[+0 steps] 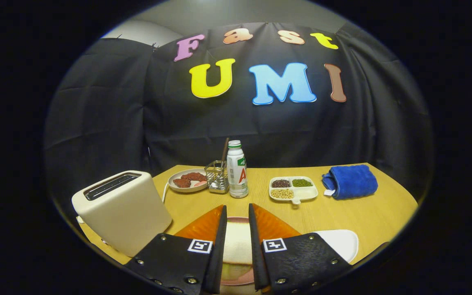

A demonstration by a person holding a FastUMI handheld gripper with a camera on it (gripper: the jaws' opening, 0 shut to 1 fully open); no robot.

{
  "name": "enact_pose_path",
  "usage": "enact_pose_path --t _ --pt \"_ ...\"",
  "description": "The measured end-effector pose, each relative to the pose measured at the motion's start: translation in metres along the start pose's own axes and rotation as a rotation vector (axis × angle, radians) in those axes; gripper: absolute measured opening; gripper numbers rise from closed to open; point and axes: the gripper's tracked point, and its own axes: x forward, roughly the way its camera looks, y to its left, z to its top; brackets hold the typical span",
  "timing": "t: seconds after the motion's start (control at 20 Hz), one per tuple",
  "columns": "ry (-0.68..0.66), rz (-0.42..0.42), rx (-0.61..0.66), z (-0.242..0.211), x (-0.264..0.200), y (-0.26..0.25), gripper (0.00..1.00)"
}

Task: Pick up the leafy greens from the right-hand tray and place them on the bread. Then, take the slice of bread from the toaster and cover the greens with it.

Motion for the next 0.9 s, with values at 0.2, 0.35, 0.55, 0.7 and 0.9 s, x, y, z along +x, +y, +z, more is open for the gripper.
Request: enact_pose_path --t 0.2,0.35,0.55,0.7,0.9 --pt "-0.043 -0.02 -0.017 0.018 -0.013 -0.034 0.31" --pt "-0.068 -0.046 -0.023 0.028 -0.022 -0.061 0.31" --pt "-0.095 -0.068 -0.002 0.038 -0.029 -0.092 0.31" --pt "-0.11 -0.088 0.009 0.046 -0.035 -0.128 0.31" --pt "-0.127 -0.118 -0.014 0.056 -0.054 -0.184 0.31"
